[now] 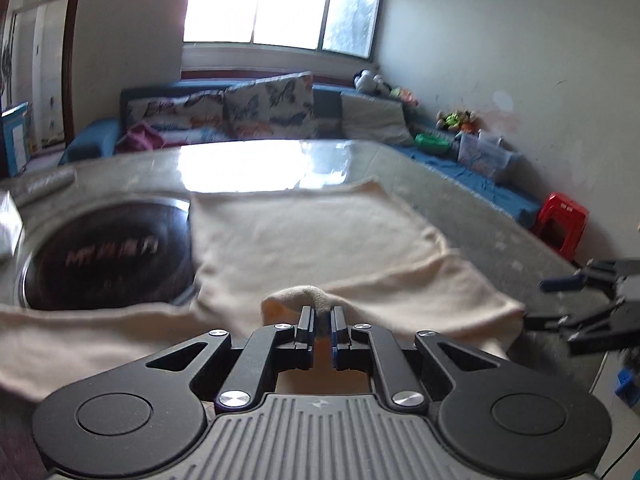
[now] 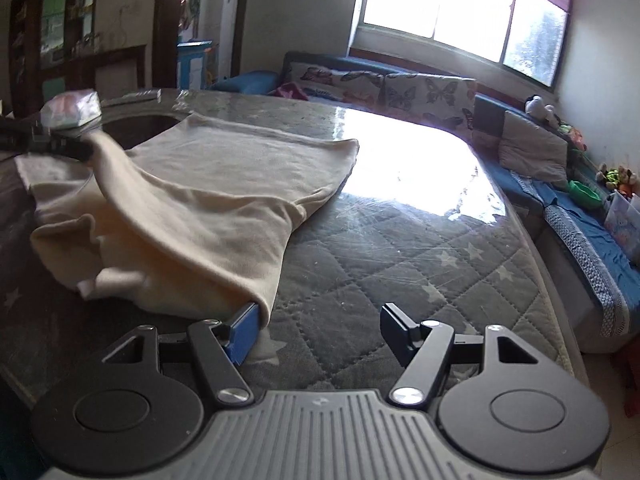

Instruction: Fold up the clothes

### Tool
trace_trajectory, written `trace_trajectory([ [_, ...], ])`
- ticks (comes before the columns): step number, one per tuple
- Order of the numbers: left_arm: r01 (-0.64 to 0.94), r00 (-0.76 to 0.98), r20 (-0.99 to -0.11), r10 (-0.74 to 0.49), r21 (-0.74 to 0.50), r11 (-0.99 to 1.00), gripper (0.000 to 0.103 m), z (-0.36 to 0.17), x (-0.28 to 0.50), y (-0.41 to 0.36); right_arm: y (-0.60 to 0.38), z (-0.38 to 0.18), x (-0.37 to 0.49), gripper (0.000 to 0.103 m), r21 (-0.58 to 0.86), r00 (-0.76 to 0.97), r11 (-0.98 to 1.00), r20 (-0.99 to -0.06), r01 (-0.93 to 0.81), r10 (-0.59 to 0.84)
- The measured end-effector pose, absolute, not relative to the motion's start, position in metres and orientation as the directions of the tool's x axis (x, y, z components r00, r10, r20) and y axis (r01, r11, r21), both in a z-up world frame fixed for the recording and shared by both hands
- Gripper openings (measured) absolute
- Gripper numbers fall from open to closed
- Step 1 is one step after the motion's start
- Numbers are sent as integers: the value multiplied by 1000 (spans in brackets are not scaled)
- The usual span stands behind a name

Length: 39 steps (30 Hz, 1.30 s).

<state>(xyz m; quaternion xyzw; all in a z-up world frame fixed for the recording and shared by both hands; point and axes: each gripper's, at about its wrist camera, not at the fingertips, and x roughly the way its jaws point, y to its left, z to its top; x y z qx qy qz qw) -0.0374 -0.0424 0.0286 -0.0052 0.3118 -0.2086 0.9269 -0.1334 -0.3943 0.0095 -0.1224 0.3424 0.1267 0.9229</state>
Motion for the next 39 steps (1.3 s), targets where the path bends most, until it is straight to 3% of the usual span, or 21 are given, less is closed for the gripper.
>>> trace_trajectory([
  [8,348,755,-555,-349,-111,931,16,37,-51,-27,-396,41,-125,56,-85,708,917,-665,-389,239],
  [13,351,765,-531,-364,-129,927,15,47,-46,-33,-377,42,-88,39,-28,701,899,-637,-438,322],
  [18,391,734,-548,-401,-141,909,15,40,-31,-53,-359,28,-56,31,7,669,884,-651,-468,359],
  [23,386,721,-575,-387,-130,913,16,30,-35,-45,-358,14,-43,30,-8,657,888,-676,-459,333],
  [26,386,744,-548,-381,-113,915,48,35,-53,-31,-359,16,-45,30,-30,666,890,-674,-455,318],
  [32,378,737,-580,-347,-72,923,46,26,-64,-26,-335,35,-59,32,-72,646,821,-658,-566,388],
  [39,407,770,-570,-286,95,908,44,16,-57,-59,-286,43,-65,39,-106,586,718,-665,-688,463],
])
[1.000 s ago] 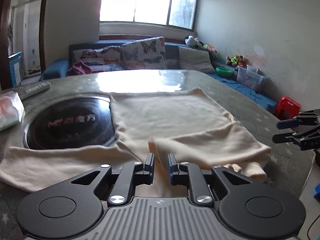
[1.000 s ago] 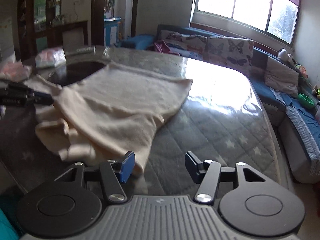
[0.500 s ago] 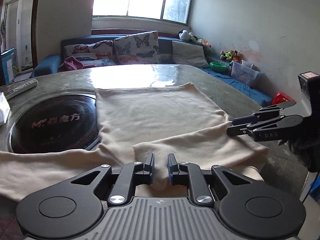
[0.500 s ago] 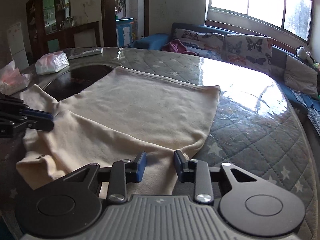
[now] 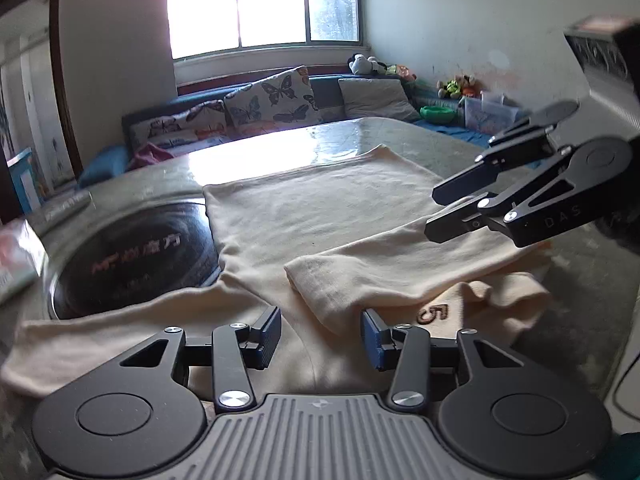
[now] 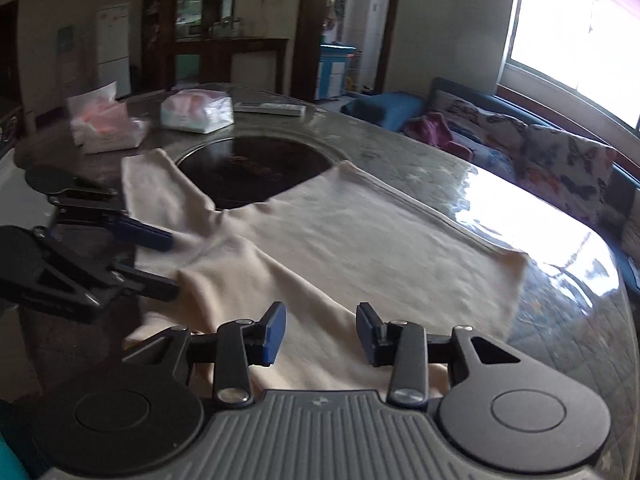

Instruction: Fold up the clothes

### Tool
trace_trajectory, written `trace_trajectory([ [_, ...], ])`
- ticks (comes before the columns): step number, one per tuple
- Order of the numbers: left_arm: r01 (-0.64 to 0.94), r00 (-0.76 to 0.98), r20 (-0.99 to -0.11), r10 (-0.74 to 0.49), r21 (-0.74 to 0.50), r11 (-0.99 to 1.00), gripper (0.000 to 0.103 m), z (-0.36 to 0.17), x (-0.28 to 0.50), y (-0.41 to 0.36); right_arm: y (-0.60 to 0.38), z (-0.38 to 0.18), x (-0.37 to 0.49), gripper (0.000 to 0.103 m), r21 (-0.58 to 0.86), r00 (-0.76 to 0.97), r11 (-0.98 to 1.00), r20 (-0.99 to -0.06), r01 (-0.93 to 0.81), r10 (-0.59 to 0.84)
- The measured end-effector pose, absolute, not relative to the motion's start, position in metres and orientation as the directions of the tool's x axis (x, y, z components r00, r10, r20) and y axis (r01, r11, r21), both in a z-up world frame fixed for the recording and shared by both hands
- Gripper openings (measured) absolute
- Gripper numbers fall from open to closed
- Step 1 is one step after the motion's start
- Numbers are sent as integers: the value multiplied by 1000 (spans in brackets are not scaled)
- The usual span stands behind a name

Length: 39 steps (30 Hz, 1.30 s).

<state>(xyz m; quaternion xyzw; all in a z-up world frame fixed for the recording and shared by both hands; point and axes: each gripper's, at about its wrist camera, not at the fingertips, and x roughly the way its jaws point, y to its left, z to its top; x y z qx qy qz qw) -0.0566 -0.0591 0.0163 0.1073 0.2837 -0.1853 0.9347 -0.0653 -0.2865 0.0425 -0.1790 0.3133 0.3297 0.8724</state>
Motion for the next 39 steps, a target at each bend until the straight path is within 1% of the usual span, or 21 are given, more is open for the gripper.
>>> trace_trajectory([
  [1,402,780,-565,-270,121,907,40,15,-55,-63,-283,42,-64,39,-107,583,715,-668,-691,463],
  [2,388,792,-557,-252,141,911,28,15,-55,-64,-280,41,-63,39,-107,579,713,-671,-693,463],
  [3,366,808,-542,-232,152,918,25,16,-56,-63,-277,40,-62,39,-108,576,710,-674,-696,462],
  [6,292,848,-502,-173,170,941,24,22,-62,-54,-272,39,-58,39,-104,568,705,-680,-701,464],
  [8,253,856,-496,-145,159,954,24,24,-66,-42,-268,40,-55,39,-96,558,699,-683,-708,471],
  [11,208,852,-511,-115,127,970,25,24,-72,-23,-258,38,-49,38,-75,528,678,-692,-731,493],
  [14,137,835,-544,-83,58,989,26,21,-74,1,-244,32,-45,37,-56,492,652,-706,-756,509],
  [16,76,833,-551,-50,25,997,26,22,-76,18,-235,27,-43,32,-54,474,635,-715,-770,514],
  [17,45,833,-553,-31,12,999,26,23,-77,27,-228,23,-44,31,-51,459,622,-723,-781,516],
  [20,-46,829,-559,23,-28,999,26,24,-79,52,-215,17,-44,30,-46,436,600,-731,-799,525],
  [23,-102,828,-558,50,-63,993,32,27,-82,70,-211,19,-42,31,-42,436,597,-725,-801,534],
  [25,-122,824,-565,54,-83,989,32,27,-83,76,-211,23,-41,31,-44,441,598,-720,-800,536],
  [27,-107,821,-570,23,-114,988,32,27,-86,75,-212,25,-40,31,-48,448,605,-719,-795,531],
  [29,-59,826,-563,-25,-131,990,32,28,-90,65,-214,29,-35,31,-43,452,614,-718,-788,529],
  [33,77,823,-551,-140,-136,988,32,28,-93,34,-210,32,-28,31,-24,433,609,-725,-793,535],
  [37,207,793,-558,-243,-127,970,33,24,-95,-2,-196,24,-13,31,-9,394,592,-755,-806,524],
  [39,253,780,-562,-276,-120,960,35,21,-94,-16,-193,18,-5,30,24,357,587,-773,-810,525],
])
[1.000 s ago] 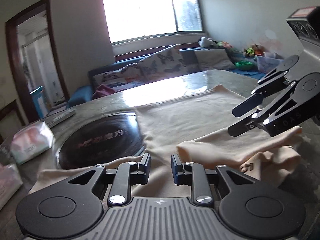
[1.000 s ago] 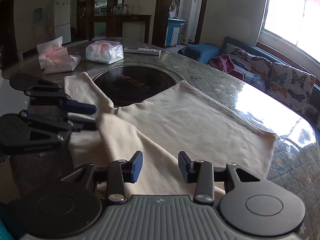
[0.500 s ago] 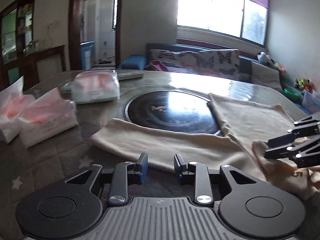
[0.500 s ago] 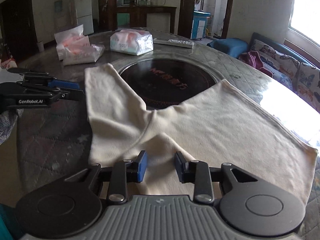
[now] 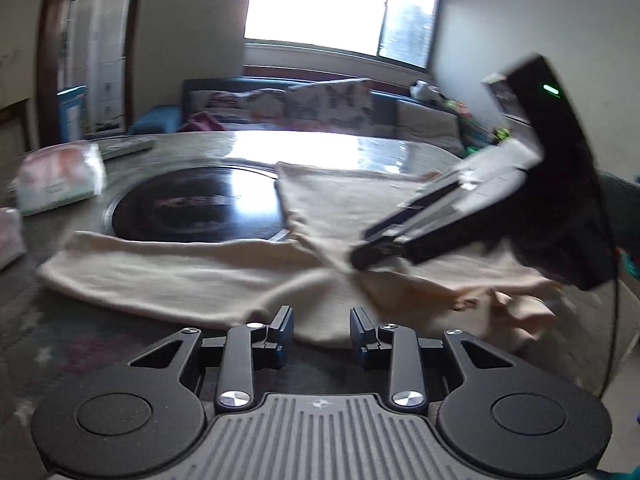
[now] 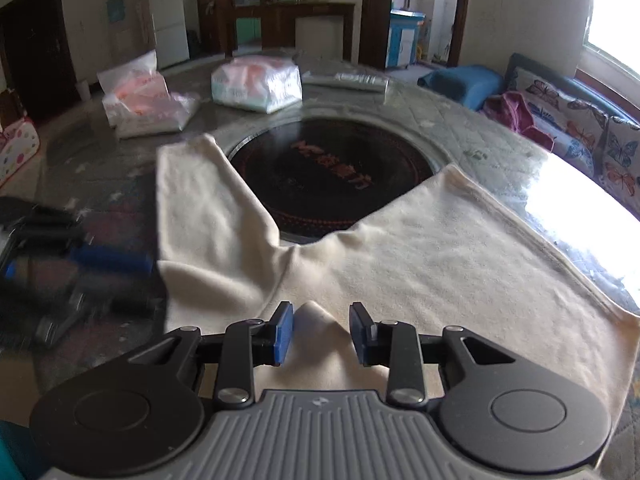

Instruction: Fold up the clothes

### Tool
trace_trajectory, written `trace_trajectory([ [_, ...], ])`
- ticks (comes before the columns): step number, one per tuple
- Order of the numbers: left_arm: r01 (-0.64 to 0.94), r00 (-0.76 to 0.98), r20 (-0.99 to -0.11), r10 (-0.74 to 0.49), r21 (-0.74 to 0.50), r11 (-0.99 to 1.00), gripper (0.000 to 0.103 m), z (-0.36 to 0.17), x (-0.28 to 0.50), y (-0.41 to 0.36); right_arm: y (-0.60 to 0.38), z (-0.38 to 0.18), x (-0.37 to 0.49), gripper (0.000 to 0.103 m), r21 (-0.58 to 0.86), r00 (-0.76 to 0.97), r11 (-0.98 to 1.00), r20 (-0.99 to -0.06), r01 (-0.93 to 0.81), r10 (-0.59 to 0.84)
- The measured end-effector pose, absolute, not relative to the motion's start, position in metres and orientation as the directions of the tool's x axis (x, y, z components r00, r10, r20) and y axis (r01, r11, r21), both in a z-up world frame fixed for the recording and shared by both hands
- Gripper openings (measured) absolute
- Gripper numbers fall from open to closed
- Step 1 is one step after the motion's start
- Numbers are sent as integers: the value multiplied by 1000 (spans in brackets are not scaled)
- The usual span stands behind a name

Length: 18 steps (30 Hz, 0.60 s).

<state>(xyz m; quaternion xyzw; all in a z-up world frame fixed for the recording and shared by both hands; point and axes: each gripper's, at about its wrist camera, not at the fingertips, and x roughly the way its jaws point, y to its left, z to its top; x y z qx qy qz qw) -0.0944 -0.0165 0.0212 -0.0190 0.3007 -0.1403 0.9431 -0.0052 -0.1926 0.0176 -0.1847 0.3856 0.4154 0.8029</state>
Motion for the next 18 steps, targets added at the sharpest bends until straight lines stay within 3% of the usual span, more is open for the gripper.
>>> trace_trajectory([
  [2,286,772,-563,-293,-103,953,36,20,-93,-29,-194,16,-3,24,46,340,581,-772,-813,537],
  [3,300,772,-561,-299,-95,949,38,20,-92,-34,-195,16,-2,12,59,329,572,-767,-818,551],
  [4,312,770,-558,-308,-92,946,38,20,-91,-38,-199,18,-2,9,75,325,571,-760,-817,564],
  [8,346,771,-544,-332,-80,935,45,23,-81,-48,-214,30,-4,7,111,346,586,-714,-802,609],
  [18,323,784,-541,-303,-62,944,45,24,-70,-46,-233,46,-5,11,142,402,614,-639,-777,656],
])
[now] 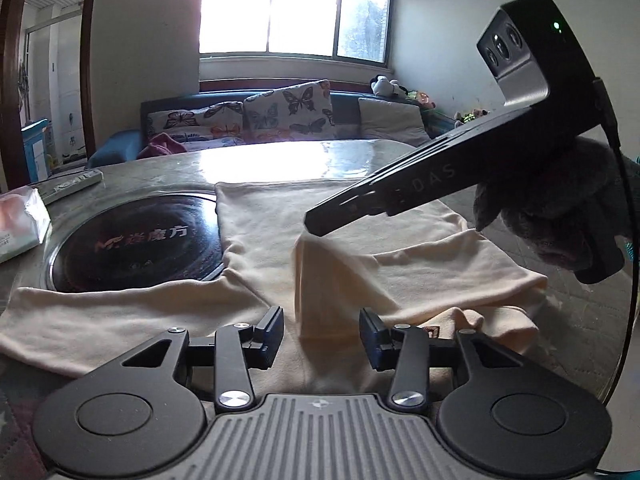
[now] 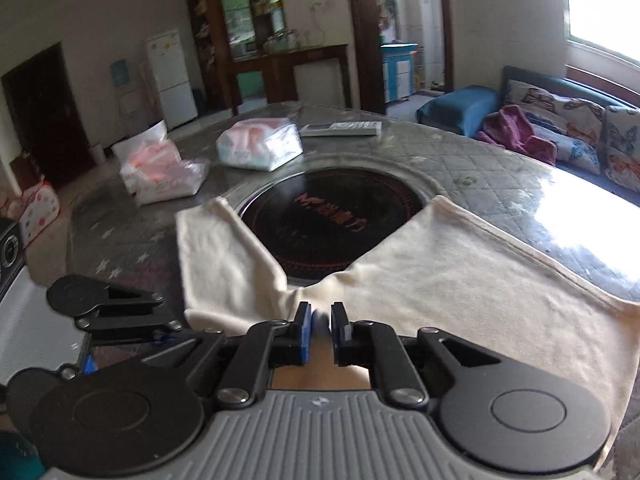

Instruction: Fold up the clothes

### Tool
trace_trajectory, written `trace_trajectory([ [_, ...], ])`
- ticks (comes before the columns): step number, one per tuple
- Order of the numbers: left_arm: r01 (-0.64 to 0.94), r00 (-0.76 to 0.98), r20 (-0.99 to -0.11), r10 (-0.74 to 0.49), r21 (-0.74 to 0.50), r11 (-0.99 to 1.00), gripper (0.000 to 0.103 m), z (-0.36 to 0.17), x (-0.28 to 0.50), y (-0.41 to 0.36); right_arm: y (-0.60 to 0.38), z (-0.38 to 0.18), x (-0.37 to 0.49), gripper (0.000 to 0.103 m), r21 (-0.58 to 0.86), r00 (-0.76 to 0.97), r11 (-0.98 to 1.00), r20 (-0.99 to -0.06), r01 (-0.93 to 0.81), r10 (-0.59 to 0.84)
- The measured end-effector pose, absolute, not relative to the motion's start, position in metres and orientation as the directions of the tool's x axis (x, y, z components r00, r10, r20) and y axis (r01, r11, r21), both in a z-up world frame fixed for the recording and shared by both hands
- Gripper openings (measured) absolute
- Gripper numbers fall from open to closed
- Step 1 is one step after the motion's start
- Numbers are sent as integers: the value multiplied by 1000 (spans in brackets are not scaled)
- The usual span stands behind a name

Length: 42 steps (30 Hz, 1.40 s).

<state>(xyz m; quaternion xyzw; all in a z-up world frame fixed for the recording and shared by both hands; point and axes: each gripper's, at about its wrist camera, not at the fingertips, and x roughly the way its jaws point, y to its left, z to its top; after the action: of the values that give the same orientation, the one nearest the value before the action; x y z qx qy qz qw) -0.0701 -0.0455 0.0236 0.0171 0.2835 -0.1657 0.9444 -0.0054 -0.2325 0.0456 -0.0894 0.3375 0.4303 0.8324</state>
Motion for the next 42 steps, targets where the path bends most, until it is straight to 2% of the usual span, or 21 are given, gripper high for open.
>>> trace_trajectory([
  [6,192,821,-534,-203,-76,978,45,31,-77,-10,-237,37,-11,13,87,413,629,-683,-773,603],
  [16,-298,792,-582,184,-105,949,45,31,-75,92,-209,13,-36,13,-46,440,587,-710,-808,550],
  [20,-408,753,-602,266,-111,906,46,29,-62,120,-212,22,-48,13,-58,447,574,-692,-817,567],
  [28,-477,715,-631,301,-125,870,44,19,-34,132,-212,21,-71,15,-90,440,543,-701,-835,561],
  [31,-476,712,-630,310,-109,873,31,18,-28,131,-220,27,-73,16,-77,453,561,-685,-824,571],
  [32,-478,714,-630,305,-119,870,20,18,-26,132,-225,30,-75,16,-74,463,571,-676,-817,574],
  [33,-482,715,-631,301,-134,866,15,18,-26,133,-230,33,-76,17,-72,473,582,-667,-810,576],
  [37,-453,755,-613,234,-229,862,9,30,-28,132,-250,42,-79,17,-56,511,628,-640,-776,574],
  [42,-267,849,-523,71,-311,912,8,74,-30,88,-280,42,-80,17,-15,558,700,-616,-714,556],
])
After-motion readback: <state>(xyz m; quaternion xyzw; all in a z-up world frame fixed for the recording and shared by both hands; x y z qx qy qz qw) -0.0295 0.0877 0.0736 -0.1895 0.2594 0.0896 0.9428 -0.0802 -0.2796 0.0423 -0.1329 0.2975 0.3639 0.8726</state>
